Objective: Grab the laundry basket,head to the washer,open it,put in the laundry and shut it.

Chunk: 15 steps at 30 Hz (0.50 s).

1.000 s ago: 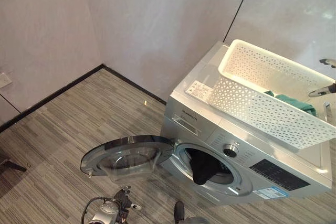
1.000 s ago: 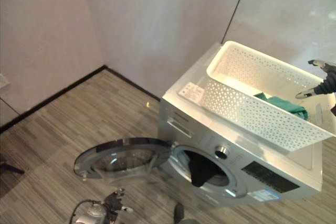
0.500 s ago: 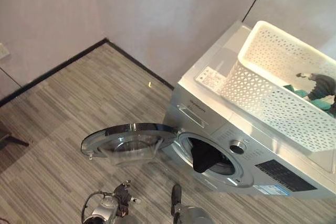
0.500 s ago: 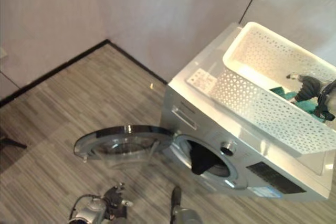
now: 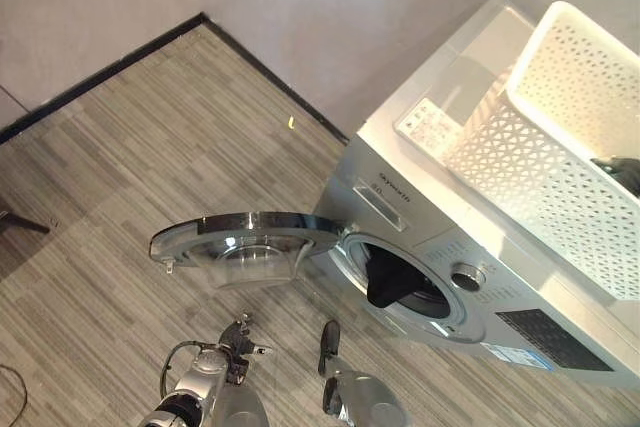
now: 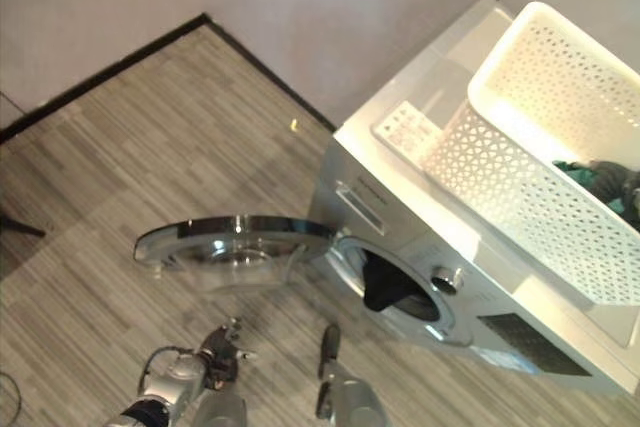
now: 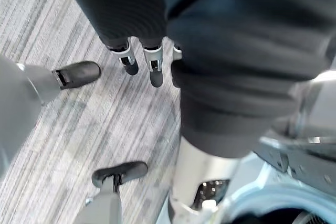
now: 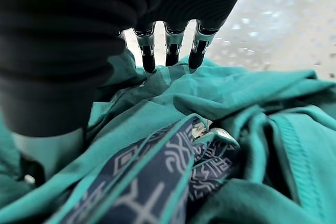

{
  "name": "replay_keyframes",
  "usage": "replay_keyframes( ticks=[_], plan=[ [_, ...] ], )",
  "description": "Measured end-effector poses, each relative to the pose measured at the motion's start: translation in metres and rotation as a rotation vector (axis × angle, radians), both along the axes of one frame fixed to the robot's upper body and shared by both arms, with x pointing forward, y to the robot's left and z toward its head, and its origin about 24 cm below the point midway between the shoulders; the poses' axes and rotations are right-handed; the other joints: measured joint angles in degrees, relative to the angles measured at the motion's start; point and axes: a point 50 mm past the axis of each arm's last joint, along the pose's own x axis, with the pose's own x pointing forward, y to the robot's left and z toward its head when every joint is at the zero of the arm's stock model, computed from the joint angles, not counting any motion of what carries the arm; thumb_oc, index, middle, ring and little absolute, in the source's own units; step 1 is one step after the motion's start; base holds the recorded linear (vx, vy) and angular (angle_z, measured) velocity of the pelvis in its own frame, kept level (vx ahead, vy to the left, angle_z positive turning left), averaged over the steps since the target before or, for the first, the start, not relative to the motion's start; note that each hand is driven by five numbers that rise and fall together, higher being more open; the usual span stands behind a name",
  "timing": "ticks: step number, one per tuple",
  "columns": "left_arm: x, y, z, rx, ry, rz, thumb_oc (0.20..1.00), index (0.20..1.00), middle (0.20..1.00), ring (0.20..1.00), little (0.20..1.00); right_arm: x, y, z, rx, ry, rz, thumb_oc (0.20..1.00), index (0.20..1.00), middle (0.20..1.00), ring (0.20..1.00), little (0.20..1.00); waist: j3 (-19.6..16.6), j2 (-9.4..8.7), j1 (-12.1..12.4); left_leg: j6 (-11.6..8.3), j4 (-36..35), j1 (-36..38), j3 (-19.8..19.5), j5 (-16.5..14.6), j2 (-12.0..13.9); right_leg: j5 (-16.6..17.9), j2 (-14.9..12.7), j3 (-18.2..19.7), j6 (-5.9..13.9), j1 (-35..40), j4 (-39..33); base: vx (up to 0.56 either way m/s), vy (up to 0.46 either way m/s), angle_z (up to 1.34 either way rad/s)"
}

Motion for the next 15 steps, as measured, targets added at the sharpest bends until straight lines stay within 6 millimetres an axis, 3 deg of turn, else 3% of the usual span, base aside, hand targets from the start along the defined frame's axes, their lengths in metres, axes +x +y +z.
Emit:
replay_keyframes(
  ticks=[9,10,15],
  plan=[
    [-0.005,0.002,-0.001,0.001,0.006,0.004,1.0,1.0,1.0,1.0,1.0,-0.007,-0.007,0.002,-0.026,0.02,-0.023,1.0,1.0,1.0,1.0,1.0,0.31,0.4,0.15,0.01,0.48,-1.52,-0.54,0.06,-0.26,0.11,-0.45,-0.89,-0.18,-0.83,0.01,-0.01,-0.015,0.04],
    [0.002,-0.004,0.001,-0.007,-0.009,-0.01,1.0,1.0,1.0,1.0,1.0,-0.005,-0.003,0.003,-0.025,0.024,-0.009,0.2,0.2,0.2,0.2,0.2,0.26,0.35,0.02,0.02,0.49,-1.45,-0.48,0.07,-0.37,0.17,-0.42,-0.85,-0.26,-0.83,0.01,0.0,0.0,0.0],
    [0.016,-0.011,0.009,-0.001,-0.055,-0.067,1.0,1.0,1.0,1.0,1.0,-0.005,0.0,0.005,-0.017,0.025,0.007,0.2,0.2,0.2,0.2,0.2,0.08,0.25,-0.01,0.1,0.52,-1.09,-0.23,0.14,-0.43,0.37,-0.49,-0.7,-0.52,-0.57,0.02,0.0,0.003,-0.01]
  ],
)
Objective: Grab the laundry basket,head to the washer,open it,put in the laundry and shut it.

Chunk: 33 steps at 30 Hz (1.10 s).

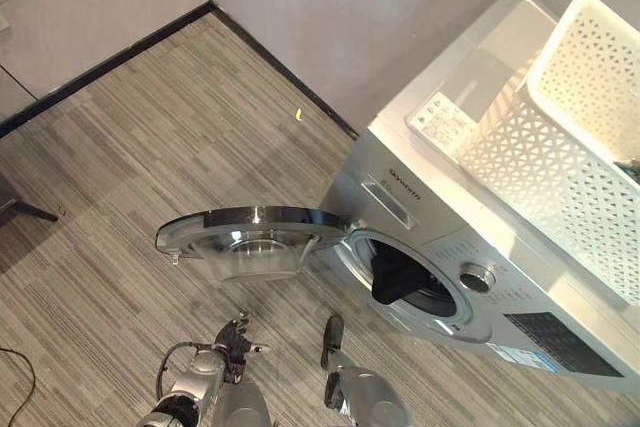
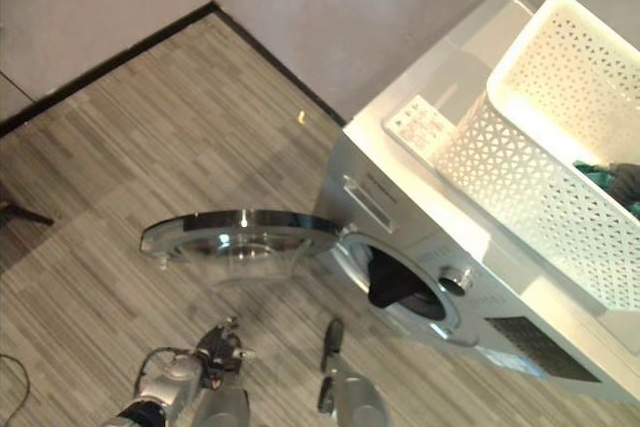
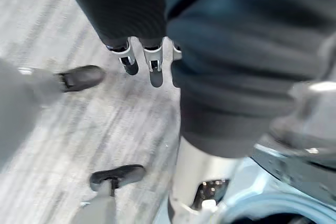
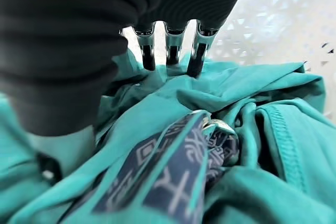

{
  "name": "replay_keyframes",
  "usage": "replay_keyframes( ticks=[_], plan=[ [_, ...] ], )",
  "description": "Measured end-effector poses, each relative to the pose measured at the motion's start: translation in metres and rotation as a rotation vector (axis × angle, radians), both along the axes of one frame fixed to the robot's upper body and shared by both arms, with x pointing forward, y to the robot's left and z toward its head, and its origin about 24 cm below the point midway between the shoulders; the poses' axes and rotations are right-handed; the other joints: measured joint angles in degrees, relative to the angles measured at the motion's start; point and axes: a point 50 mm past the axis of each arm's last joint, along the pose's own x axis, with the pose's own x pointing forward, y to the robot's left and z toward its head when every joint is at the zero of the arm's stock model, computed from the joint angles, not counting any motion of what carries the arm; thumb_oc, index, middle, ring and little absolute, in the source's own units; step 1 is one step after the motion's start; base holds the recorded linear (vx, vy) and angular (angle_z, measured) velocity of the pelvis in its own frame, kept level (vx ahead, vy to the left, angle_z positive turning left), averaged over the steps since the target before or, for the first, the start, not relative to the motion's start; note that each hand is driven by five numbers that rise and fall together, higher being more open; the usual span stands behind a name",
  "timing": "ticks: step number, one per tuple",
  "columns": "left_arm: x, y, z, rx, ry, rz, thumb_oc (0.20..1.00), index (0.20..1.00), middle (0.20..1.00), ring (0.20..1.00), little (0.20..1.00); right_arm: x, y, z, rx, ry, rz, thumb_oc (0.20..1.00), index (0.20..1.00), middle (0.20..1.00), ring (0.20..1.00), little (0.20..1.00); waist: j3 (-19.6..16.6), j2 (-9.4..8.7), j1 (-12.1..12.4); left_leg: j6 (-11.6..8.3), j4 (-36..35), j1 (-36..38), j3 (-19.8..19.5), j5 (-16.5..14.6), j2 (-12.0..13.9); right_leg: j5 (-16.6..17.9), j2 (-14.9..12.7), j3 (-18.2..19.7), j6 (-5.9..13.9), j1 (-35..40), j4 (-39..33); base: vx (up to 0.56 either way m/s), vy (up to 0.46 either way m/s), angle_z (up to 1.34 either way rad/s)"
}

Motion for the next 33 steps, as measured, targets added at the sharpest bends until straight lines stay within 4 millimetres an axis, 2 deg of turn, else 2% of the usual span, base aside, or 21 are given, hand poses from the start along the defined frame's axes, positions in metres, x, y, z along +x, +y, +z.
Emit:
replay_keyframes(
  ticks=[4,11,19,21,24,25,27,29,33],
  plan=[
    [0.0,0.0,0.0,0.001,-0.001,0.002,1.0,1.0,1.0,1.0,1.0,-0.001,-0.002,0.002,0.058,-0.05,-0.018,0.2,0.2,0.2,0.2,0.2,-0.41,0.34,-0.13,0.03,-0.03,0.39,0.2,0.07,-0.05,0.08,-0.1,0.3,-0.08,0.23,0.0,-0.01,0.012,-0.03],
    [-0.007,0.004,-0.004,-0.016,0.017,0.053,1.0,1.0,1.0,1.0,1.0,-0.004,-0.012,0.009,0.231,-0.3,-0.092,0.2,0.2,0.2,0.2,0.2,-2.19,3.15,-0.58,0.04,-0.03,0.92,0.15,0.07,0.12,0.13,-0.01,0.29,-0.13,0.76,0.01,0.0,0.001,0.0],
    [-0.009,0.01,0.004,-0.025,-0.046,0.09,1.0,1.0,1.0,1.0,1.0,-0.018,-0.024,0.018,0.51,-0.749,-0.177,0.2,0.2,0.2,0.2,0.2,-3.23,4.04,-0.54,0.1,-0.39,3.3,-0.48,0.04,0.14,0.05,-0.02,-0.01,-0.07,3.24,0.0,0.06,0.001,0.02],
    [-0.008,0.012,0.009,-0.01,-0.075,0.078,1.0,1.0,1.0,1.0,1.0,-0.024,-0.029,0.026,0.562,-0.889,-0.2,0.2,0.2,0.2,0.2,0.2,-4.02,4.36,-0.77,0.12,-0.47,3.9,-1.29,0.03,0.07,-0.05,-0.11,-0.54,0.03,4.33,0.0,0.07,0.017,0.13],
    [-0.009,0.018,0.013,0.004,-0.099,0.068,1.0,1.0,1.0,1.0,1.0,-0.026,-0.029,0.036,0.601,-1.003,-0.199,0.2,0.2,0.2,0.2,0.2,-5.85,4.53,-0.77,0.42,-1.14,4.71,-1.41,0.1,0.11,-0.45,-0.1,-0.67,0.33,4.92,-0.02,0.07,0.028,0.06],
    [-0.011,0.021,0.017,0.012,-0.116,0.063,1.0,1.0,1.0,1.0,1.0,-0.026,-0.026,0.047,0.627,-1.075,-0.175,0.2,0.2,0.2,0.2,0.2,-7.14,4.67,-0.71,0.46,-1.8,5.86,-1.36,0.25,0.08,-0.49,-0.08,-0.65,0.36,5.79,-0.02,0.07,0.023,0.02],
    [-0.01,0.022,0.021,0.032,-0.138,0.033,1.0,1.0,1.0,1.0,1.0,-0.028,-0.024,0.058,0.674,-1.166,-0.157,0.2,0.2,0.2,0.2,0.2,-7.85,4.79,-0.54,0.55,-2.6,7.54,-1.49,0.37,0.05,-1.0,-0.1,-0.77,0.44,7.23,-0.04,0.05,0.021,0.04],
    [-0.011,0.023,0.028,0.038,-0.176,0.013,1.0,1.0,1.0,1.0,1.0,-0.028,-0.022,0.07,0.732,-1.269,-0.135,0.2,0.2,0.2,0.2,0.2,-10.5,4.42,-0.32,0.55,-2.96,7.68,-1.51,0.38,0.03,-1.63,-0.16,-0.81,0.5,7.38,-0.47,0.04,0.027,0.03],
    [-0.005,0.026,0.044,0.044,-0.245,-0.016,1.0,1.0,1.0,1.0,1.0,-0.026,-0.013,0.092,0.798,-1.402,-0.076,0.2,0.2,0.2,0.2,0.2,-11.49,4.14,-0.2,0.57,-2.99,8.61,-1.61,0.35,0.11,-1.63,-0.07,-0.89,0.5,8.19,-0.5,0.02,0.02,0.02]
  ],
)
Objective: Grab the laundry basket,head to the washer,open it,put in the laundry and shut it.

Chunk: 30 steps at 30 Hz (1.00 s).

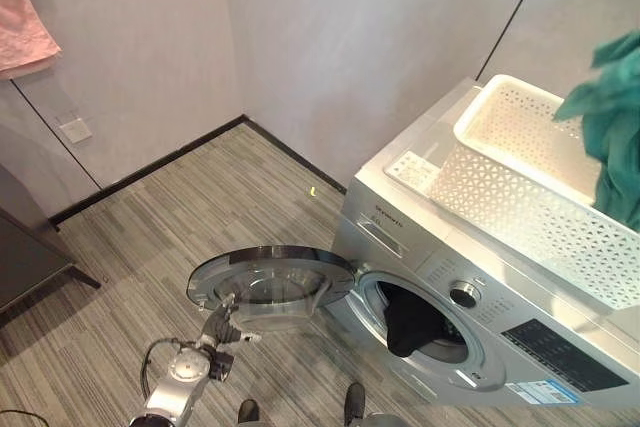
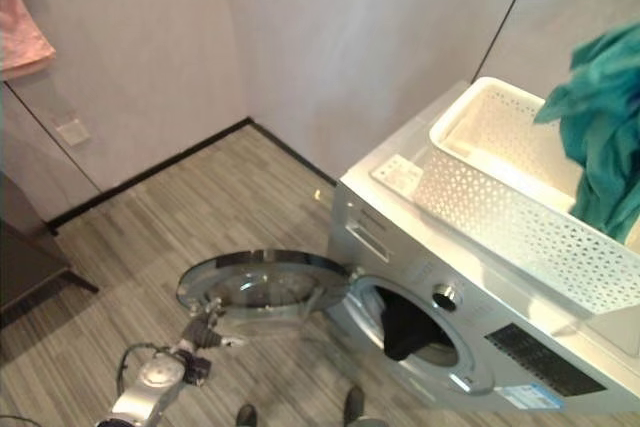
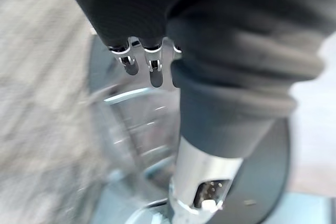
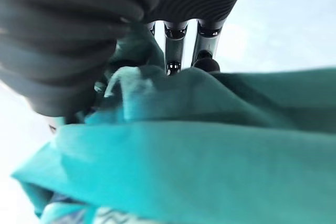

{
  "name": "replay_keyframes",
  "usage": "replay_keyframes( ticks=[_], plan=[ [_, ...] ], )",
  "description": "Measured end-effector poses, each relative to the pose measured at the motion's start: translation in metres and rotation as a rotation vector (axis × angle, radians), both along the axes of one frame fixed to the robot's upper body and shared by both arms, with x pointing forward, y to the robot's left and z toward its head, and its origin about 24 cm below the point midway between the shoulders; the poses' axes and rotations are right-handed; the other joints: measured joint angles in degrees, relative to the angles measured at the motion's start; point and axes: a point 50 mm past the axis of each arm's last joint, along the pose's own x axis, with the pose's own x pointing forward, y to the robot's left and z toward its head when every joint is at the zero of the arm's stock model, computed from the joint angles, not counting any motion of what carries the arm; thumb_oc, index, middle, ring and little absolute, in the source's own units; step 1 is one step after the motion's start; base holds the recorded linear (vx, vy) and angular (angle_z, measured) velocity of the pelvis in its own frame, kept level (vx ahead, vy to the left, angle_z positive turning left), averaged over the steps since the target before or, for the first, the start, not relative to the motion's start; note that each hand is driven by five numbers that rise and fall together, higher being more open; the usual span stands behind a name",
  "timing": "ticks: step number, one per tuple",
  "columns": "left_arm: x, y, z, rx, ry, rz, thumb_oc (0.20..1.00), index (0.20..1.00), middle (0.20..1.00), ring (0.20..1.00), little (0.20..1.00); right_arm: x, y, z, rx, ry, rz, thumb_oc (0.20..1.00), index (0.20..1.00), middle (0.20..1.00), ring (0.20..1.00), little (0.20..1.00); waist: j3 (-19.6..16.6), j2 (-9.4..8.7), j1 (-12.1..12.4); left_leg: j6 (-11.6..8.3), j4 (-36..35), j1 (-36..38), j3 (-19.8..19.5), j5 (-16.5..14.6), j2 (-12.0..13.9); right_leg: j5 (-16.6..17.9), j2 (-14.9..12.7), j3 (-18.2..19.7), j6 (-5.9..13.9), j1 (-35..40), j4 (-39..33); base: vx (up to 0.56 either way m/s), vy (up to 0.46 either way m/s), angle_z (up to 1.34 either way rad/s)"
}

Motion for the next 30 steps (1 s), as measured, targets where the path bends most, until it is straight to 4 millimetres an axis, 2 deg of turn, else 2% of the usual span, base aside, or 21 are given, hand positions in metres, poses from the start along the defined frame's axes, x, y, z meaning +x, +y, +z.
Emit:
replay_keyframes(
  ticks=[2,5,9,10,12,13,14,15,16,17,18,19,20,21,22,26,30],
  plan=[
    [0.005,0.004,0.025,0.002,-0.107,-0.019,1.0,1.0,1.0,1.0,1.0,0.005,0.017,0.018,-0.02,-0.101,0.058,0.2,0.2,0.2,0.2,0.2,-0.06,0.05,0.05,0.0,-0.02,0.96,0.03,-0.01,-0.09,0.14,0.03,0.01,-0.08,0.95,0.45,0.02,0.035,0.0],
    [0.012,0.007,0.042,-0.003,-0.187,-0.015,1.0,1.0,1.0,1.0,1.0,0.008,0.03,0.028,-0.032,-0.165,0.104,0.2,0.2,0.2,0.2,0.2,-0.89,0.13,0.25,0.03,-0.03,1.02,0.02,-0.03,-0.16,0.1,-0.1,0.0,-0.02,1.04,0.35,0.0,0.0,0.0],
    [0.024,0.009,0.07,0.038,-0.286,-0.068,1.0,1.0,1.0,1.0,1.0,0.029,0.059,0.036,-0.025,-0.207,0.196,0.2,0.2,0.2,0.2,0.2,-1.5,0.07,0.29,0.07,-0.03,1.96,0.1,-0.05,-0.3,0.14,-0.11,0.12,0.01,1.86,0.1,0.0,0.004,-0.01],
    [0.035,0.007,0.084,0.05,-0.343,-0.095,1.0,1.0,1.0,1.0,1.0,0.044,0.078,0.037,-0.015,-0.216,0.26,0.2,0.2,0.2,0.2,0.2,-1.84,0.0,-0.02,0.04,-0.03,2.07,0.24,-0.01,-0.29,0.22,-0.04,0.32,-0.09,1.86,0.0,0.0,0.0,0.0],
    [0.082,-0.012,0.144,0.064,-0.566,-0.172,1.0,1.0,1.0,1.0,1.0,0.064,0.107,0.032,-0.022,-0.182,0.347,0.2,0.2,0.2,0.2,0.2,-2.5,-0.75,0.34,-0.12,0.01,1.99,0.0,0.32,-0.24,0.22,0.06,0.18,-0.21,1.85,0.02,0.0,0.0,0.0],
    [0.106,-0.029,0.184,0.081,-0.696,-0.235,1.0,1.0,1.0,1.0,1.0,0.078,0.127,0.025,-0.004,-0.161,0.407,0.2,0.2,0.2,0.2,0.2,-2.97,-1.18,-0.04,-0.12,0.01,1.93,0.02,0.45,-0.18,0.23,0.1,0.2,-0.24,1.82,0.0,0.0,0.0,0.0],
    [0.127,-0.065,0.238,0.105,-0.865,-0.36,1.0,1.0,1.0,1.0,1.0,0.089,0.151,0.019,-0.009,-0.134,0.477,0.2,0.2,0.2,0.2,0.2,-3.27,-1.49,-0.4,-0.06,0.02,1.87,-0.03,0.57,-0.33,0.23,-0.05,0.22,-0.22,1.73,-0.01,-0.03,0.012,-0.01],
    [0.134,-0.101,0.285,0.115,-1.011,-0.468,1.0,1.0,1.0,1.0,1.0,0.098,0.169,0.016,-0.001,-0.111,0.527,0.2,0.2,0.2,0.2,0.2,-3.47,-1.57,-0.73,-0.1,0.05,1.78,-0.09,0.68,-0.53,0.38,-0.18,0.18,-0.19,1.72,0.23,-0.03,0.009,0.05],
    [0.132,-0.145,0.325,0.107,-1.135,-0.605,1.0,1.0,1.0,1.0,1.0,0.106,0.182,0.015,-0.007,-0.082,0.552,0.2,0.2,0.2,0.2,0.2,-3.87,-1.08,-1.33,-0.08,0.18,1.66,-0.24,0.73,-0.92,0.56,-0.27,0.13,0.03,1.68,0.46,0.0,0.0,0.0],
    [0.128,-0.172,0.348,0.114,-1.197,-0.682,1.0,1.0,1.0,1.0,1.0,0.116,0.196,0.011,0.021,-0.058,0.573,0.2,0.2,0.2,0.2,0.2,-4.59,-0.58,-1.9,0.03,0.24,1.63,-0.11,0.66,-1.13,0.59,-0.45,0.18,0.08,1.66,0.48,-0.03,0.01,0.06],
    [0.122,-0.216,0.366,0.015,-1.235,-0.769,1.0,1.0,1.0,1.0,1.0,0.121,0.205,0.01,-0.011,-0.005,0.581,0.2,0.2,0.2,0.2,0.2,-5.6,0.98,-1.83,0.37,0.27,1.46,-0.23,0.41,-1.52,0.49,-0.79,0.0,0.24,1.63,0.49,-0.04,0.008,0.02],
    [0.12,-0.24,0.361,-0.057,-1.192,-0.803,1.0,1.0,1.0,1.0,1.0,0.125,0.209,0.013,-0.016,0.007,0.574,0.2,0.2,0.2,0.2,0.2,-6.19,2.08,-2.23,0.49,0.27,1.38,-0.16,0.32,-1.63,0.39,-0.88,0.04,0.37,1.48,0.49,-0.04,0.01,0.03],
    [0.135,-0.266,0.345,-0.021,-1.068,-0.79,1.0,1.0,1.0,1.0,1.0,0.138,0.225,0.011,0.006,0.055,0.573,0.2,0.2,0.2,0.2,0.2,-6.43,2.54,-3.31,0.49,0.3,1.31,-0.1,0.32,-1.63,0.34,-0.91,0.04,0.44,1.37,0.49,-0.03,0.01,-0.05],
    [0.142,-0.282,0.342,-0.021,-1.023,-0.742,1.0,1.0,1.0,1.0,1.0,0.144,0.219,0.009,0.053,0.106,0.514,0.2,0.2,0.2,0.2,0.2,-6.42,2.6,-3.48,0.49,0.53,0.63,0.08,0.32,-1.67,0.45,-0.94,0.24,0.48,0.7,0.49,-0.01,0.012,-0.07],
    [0.145,-0.287,0.342,-0.035,-0.997,-0.721,1.0,1.0,1.0,1.0,1.0,0.145,0.214,0.006,0.073,0.126,0.493,0.2,0.2,0.2,0.2,0.2,-6.34,2.72,-3.41,0.5,0.56,0.41,0.16,0.34,-1.68,0.6,-0.94,0.26,0.46,0.41,0.49,0.0,0.006,-0.1],
    [0.146,-0.283,0.333,-0.121,-0.944,-0.709,1.0,1.0,1.0,1.0,1.0,0.144,0.213,0.002,0.077,0.141,0.5,0.2,0.2,0.2,0.2,0.2,-6.34,4.11,-4.34,0.49,0.08,0.89,0.53,0.33,-1.42,0.46,-0.72,0.53,0.56,0.51,0.47,0.01,0.002,-0.04],
    [0.148,-0.28,0.328,-0.178,-0.9,-0.678,1.0,1.0,1.0,1.0,1.0,0.143,0.217,0.004,0.082,0.133,0.523,0.2,0.2,0.2,0.2,0.2,-6.27,4.26,-4.52,0.45,0.04,0.9,0.52,0.35,-0.9,0.48,-0.41,0.55,0.52,0.54,0.48,0.0,0.0,0.0]
  ],
)
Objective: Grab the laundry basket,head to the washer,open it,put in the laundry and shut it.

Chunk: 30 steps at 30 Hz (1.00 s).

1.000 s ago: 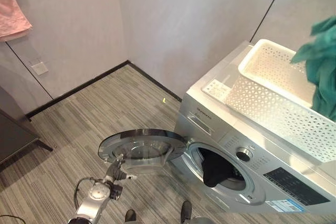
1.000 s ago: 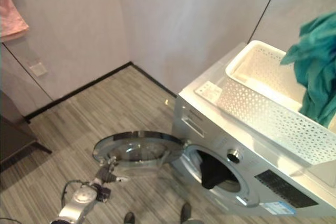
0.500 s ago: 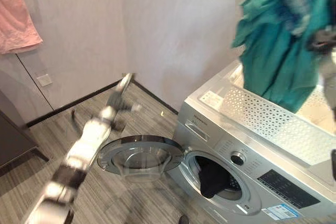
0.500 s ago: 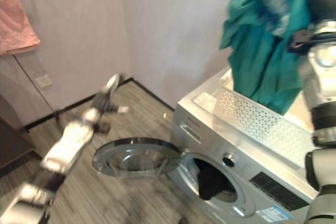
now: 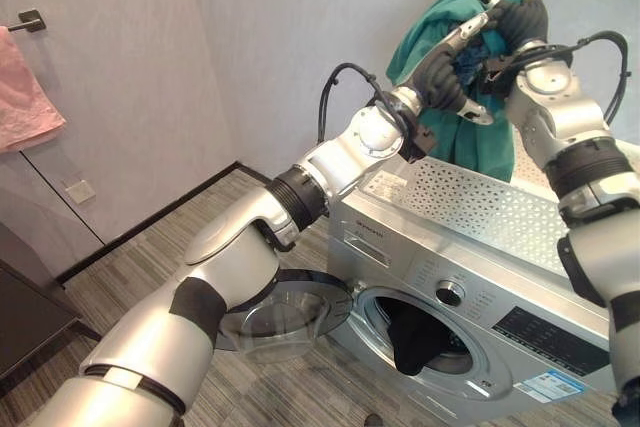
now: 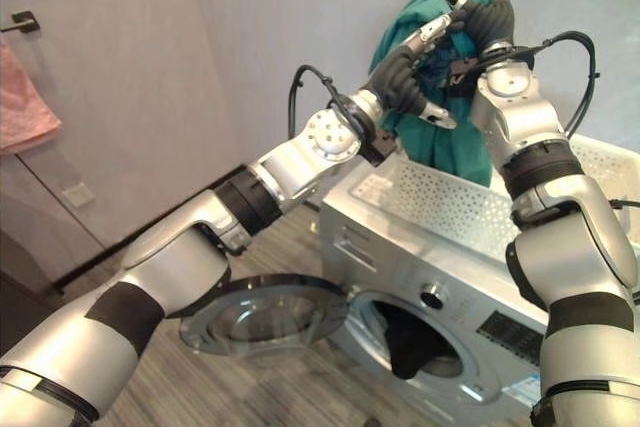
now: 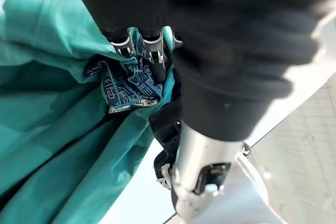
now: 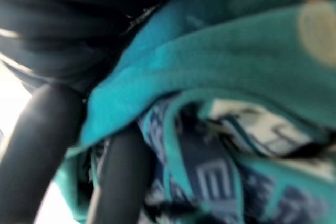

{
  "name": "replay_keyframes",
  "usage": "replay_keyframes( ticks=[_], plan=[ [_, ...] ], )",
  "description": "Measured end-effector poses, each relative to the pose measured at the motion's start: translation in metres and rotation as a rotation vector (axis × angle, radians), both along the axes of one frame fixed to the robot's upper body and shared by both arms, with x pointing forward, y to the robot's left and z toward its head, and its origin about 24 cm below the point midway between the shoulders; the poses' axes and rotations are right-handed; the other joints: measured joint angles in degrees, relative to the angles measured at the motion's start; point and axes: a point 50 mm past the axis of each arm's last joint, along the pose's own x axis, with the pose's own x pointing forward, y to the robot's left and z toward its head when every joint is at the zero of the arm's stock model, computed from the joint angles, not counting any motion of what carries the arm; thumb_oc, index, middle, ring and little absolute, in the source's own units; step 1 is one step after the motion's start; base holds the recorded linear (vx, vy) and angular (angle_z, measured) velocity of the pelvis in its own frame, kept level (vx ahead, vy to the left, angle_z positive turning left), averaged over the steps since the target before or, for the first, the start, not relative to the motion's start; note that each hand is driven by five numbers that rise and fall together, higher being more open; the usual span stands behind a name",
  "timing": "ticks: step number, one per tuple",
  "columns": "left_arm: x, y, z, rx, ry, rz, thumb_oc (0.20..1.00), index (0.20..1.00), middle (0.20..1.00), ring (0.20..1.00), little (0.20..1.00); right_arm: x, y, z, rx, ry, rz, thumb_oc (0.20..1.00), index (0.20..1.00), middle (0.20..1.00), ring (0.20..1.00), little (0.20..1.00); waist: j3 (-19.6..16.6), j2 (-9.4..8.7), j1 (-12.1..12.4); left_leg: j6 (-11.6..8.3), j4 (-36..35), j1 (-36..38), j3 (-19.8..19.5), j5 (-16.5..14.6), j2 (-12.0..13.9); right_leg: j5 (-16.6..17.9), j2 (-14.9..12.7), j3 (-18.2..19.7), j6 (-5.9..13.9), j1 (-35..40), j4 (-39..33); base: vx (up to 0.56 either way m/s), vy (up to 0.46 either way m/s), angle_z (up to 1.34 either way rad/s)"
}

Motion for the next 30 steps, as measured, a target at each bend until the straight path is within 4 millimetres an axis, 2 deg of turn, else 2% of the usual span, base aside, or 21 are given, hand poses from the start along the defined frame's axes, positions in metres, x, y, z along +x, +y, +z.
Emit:
replay_keyframes(
  ticks=[4,7,12,15,17,18,20,22,26,28,30],
  plan=[
    [0.003,0.005,-0.003,0.001,0.01,0.029,1.0,1.0,1.0,1.0,1.0,-0.002,0.006,0.0,-0.01,-0.011,0.028,0.2,0.2,0.2,0.2,0.2,0.1,0.12,-0.02,-0.07,-0.02,0.0,-0.02,0.04,0.06,0.0,0.17,0.04,-0.03,0.0,0.0,0.0,0.0,0.0],
    [0.009,0.016,0.0,0.035,-0.039,0.081,1.0,1.0,1.0,1.0,1.0,-0.004,0.009,0.001,-0.024,-0.021,0.049,0.2,0.2,0.2,0.2,0.2,0.27,0.08,-0.02,-0.08,-0.02,0.01,0.04,0.04,0.09,0.0,0.3,0.15,-0.03,-0.01,0.0,0.0,0.0,0.0],
    [0.017,0.047,0.009,0.106,-0.191,0.229,1.0,1.0,1.0,1.0,1.0,-0.012,0.009,0.007,-0.067,-0.065,0.083,0.2,0.2,0.2,0.2,0.2,1.04,-0.62,0.16,-0.11,-0.03,0.08,0.25,0.05,0.15,0.05,0.36,0.31,-0.09,-0.01,0.0,0.0,0.0,0.0],
    [0.02,0.069,0.024,0.143,-0.333,0.355,1.0,1.0,1.0,1.0,1.0,-0.022,0.01,0.015,-0.091,-0.128,0.116,0.2,0.2,0.2,0.2,0.2,1.53,-1.24,0.47,-0.13,-0.05,0.08,0.29,0.05,0.2,0.09,0.41,0.34,-0.15,-0.02,0.01,0.0,0.0,0.0],
    [0.02,0.084,0.032,0.11,-0.382,0.427,1.0,1.0,1.0,1.0,1.0,-0.027,0.008,0.017,-0.114,-0.155,0.122,0.2,0.2,0.2,0.2,0.2,1.81,-1.59,0.46,-0.14,-0.05,0.1,0.28,0.05,0.19,0.1,0.41,0.34,-0.17,-0.03,0.01,0.0,0.0,0.0],
    [0.021,0.099,0.035,0.074,-0.396,0.485,1.0,1.0,1.0,1.0,1.0,-0.029,0.005,0.019,-0.124,-0.17,0.116,0.2,0.2,0.2,0.2,0.2,1.96,-1.85,0.76,-0.14,-0.05,0.12,0.26,0.05,0.15,0.1,0.35,0.35,-0.16,0.01,0.0,0.0,0.0,0.0],
    [0.023,0.112,0.035,0.062,-0.41,0.538,1.0,1.0,1.0,1.0,1.0,-0.03,0.002,0.019,-0.112,-0.176,0.107,0.2,0.2,0.2,0.2,0.2,2.09,-2.07,1.15,-0.14,-0.05,0.12,0.24,0.05,0.14,0.1,0.34,0.33,-0.16,0.02,0.0,0.02,-0.001,0.0],
    [0.028,0.124,0.028,0.06,-0.381,0.597,1.0,1.0,1.0,1.0,1.0,-0.03,0.002,0.019,-0.116,-0.178,0.103,0.2,0.2,0.2,0.2,0.2,2.31,-2.44,1.53,-0.16,-0.05,0.05,0.09,0.08,0.12,0.1,0.35,0.22,-0.16,0.01,0.0,0.0,0.004,0.02],
    [0.04,0.131,0.008,0.101,-0.289,0.65,1.0,1.0,1.0,1.0,1.0,-0.03,0.008,0.019,-0.111,-0.18,0.124,0.2,0.2,0.2,0.2,0.2,2.44,-2.94,1.32,-0.19,-0.05,0.09,0.09,0.09,0.09,0.08,0.32,0.23,-0.15,0.02,-0.01,0.02,0.002,0.01],
    [0.048,0.122,-0.019,0.117,-0.146,0.634,1.0,1.0,1.0,1.0,1.0,-0.028,0.018,0.016,-0.1,-0.177,0.154,0.2,0.2,0.2,0.2,0.2,2.41,-3.02,1.1,-0.18,-0.06,0.27,0.39,0.07,0.05,0.12,0.32,0.53,-0.16,0.01,0.02,-0.01,0.006,-0.06],
    [0.048,0.109,-0.032,0.095,-0.047,0.575,1.0,1.0,1.0,1.0,1.0,-0.026,0.025,0.013,-0.112,-0.166,0.173,0.2,0.2,0.2,0.2,0.2,2.5,-3.18,1.1,-0.17,-0.07,0.49,1.15,0.01,0.07,0.15,0.38,1.06,-0.19,-0.09,0.01,0.0,0.002,-0.12]
  ],
)
